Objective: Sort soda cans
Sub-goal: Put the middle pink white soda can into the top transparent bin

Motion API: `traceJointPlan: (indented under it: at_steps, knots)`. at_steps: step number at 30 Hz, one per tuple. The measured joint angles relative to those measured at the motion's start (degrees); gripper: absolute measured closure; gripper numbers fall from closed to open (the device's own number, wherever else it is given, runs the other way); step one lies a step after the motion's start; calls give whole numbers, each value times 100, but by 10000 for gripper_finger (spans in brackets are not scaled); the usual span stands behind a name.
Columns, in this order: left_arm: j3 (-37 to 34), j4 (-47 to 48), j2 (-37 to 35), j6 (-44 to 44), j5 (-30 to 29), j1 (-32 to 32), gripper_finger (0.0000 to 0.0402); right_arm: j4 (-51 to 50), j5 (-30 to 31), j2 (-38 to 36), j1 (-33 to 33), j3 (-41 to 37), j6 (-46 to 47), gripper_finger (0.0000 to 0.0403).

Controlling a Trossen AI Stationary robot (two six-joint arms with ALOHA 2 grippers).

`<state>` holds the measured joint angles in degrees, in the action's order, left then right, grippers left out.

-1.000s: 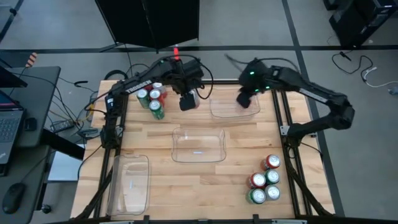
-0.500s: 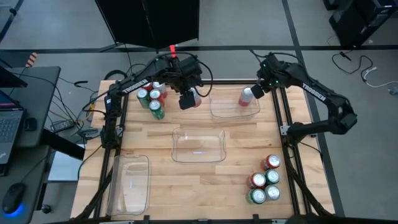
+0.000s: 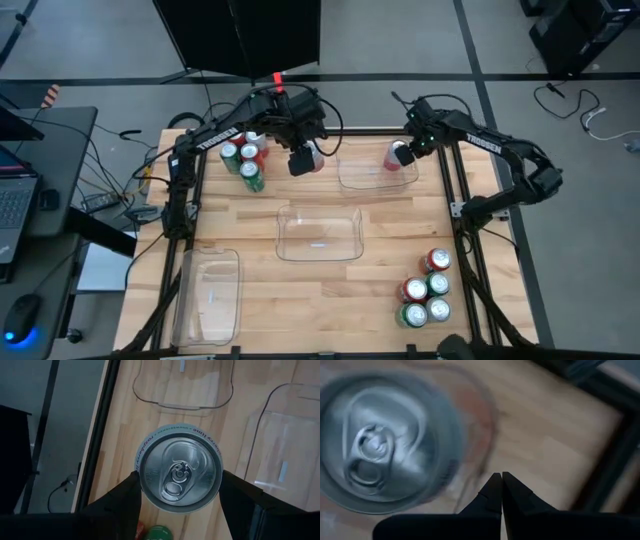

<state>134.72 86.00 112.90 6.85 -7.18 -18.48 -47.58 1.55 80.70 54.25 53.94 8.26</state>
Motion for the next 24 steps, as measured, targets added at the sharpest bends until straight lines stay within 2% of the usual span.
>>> traceJointPlan:
  at_steps: [7, 15, 24]
  knots:
    - [0, -417, 13, 58, 2, 0, 179, 611, -493, 23, -697, -64, 313, 403]
    - [-3, -917, 276, 248, 190, -4, 179, 1037, -504, 74, -1711, -66, 528, 403]
    - [-4, -1261, 916, 648, 261, -23, 179, 812, -480, 3, -1959, 229, 431, 403]
